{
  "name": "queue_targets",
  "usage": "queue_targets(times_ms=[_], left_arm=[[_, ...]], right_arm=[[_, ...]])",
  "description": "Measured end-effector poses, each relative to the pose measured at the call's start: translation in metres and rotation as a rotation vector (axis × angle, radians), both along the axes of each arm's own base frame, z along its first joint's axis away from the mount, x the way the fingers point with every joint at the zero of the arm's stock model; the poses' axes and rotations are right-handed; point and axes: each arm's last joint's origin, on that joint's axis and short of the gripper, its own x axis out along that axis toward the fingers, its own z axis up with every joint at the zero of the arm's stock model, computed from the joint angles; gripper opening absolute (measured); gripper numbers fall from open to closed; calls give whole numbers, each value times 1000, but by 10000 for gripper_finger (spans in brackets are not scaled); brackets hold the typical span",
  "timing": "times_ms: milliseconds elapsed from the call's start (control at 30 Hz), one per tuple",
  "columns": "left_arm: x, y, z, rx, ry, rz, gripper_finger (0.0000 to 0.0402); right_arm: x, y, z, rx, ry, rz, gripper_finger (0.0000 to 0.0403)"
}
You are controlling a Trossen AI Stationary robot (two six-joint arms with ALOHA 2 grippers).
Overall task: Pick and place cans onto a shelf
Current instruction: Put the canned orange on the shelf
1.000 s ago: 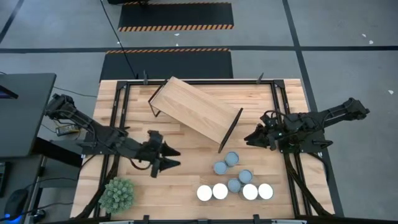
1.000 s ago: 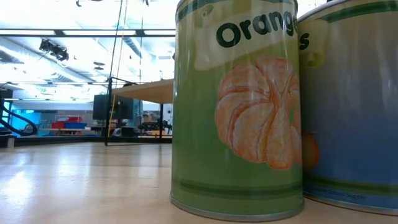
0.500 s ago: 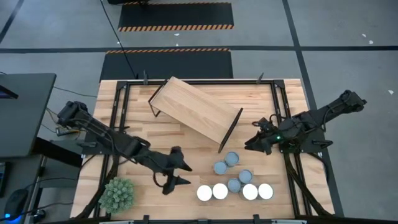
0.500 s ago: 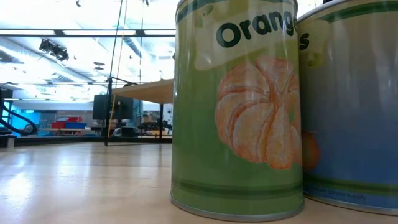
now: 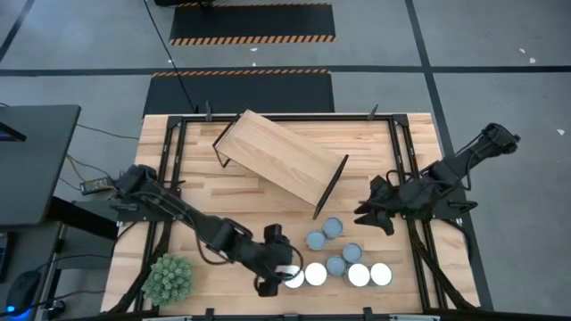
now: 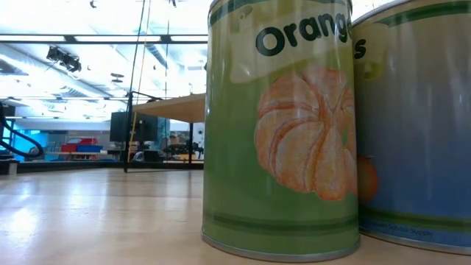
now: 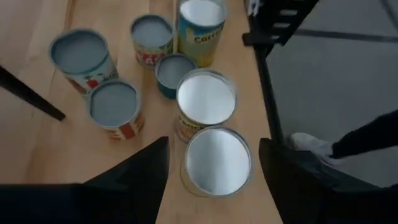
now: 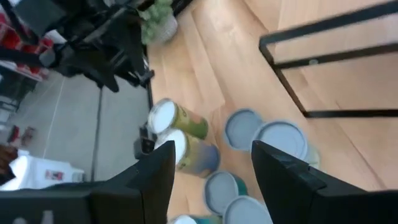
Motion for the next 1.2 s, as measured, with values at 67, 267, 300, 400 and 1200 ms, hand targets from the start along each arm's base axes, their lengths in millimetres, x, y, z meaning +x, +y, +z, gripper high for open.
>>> queue_targets(times_ms=[67,267,300,400,1200], left_arm=[[6,-3,-8,-14,40,63,254],[24,-11,-20,-97,69,101,265],[27,-12,-21,-108,74,102,271],[32,-15,-19,-136,71,95,299],[32,13,-33,-21,262,91,356]], right_arm=[[0,3,-2,-1,9,6,219],[-4,11,-6,-35,36,42,219],[-4,12,-6,-40,33,35,219],[-5,13,-5,-63,20,31,219],[-5,11,-6,-103,9,0,219]])
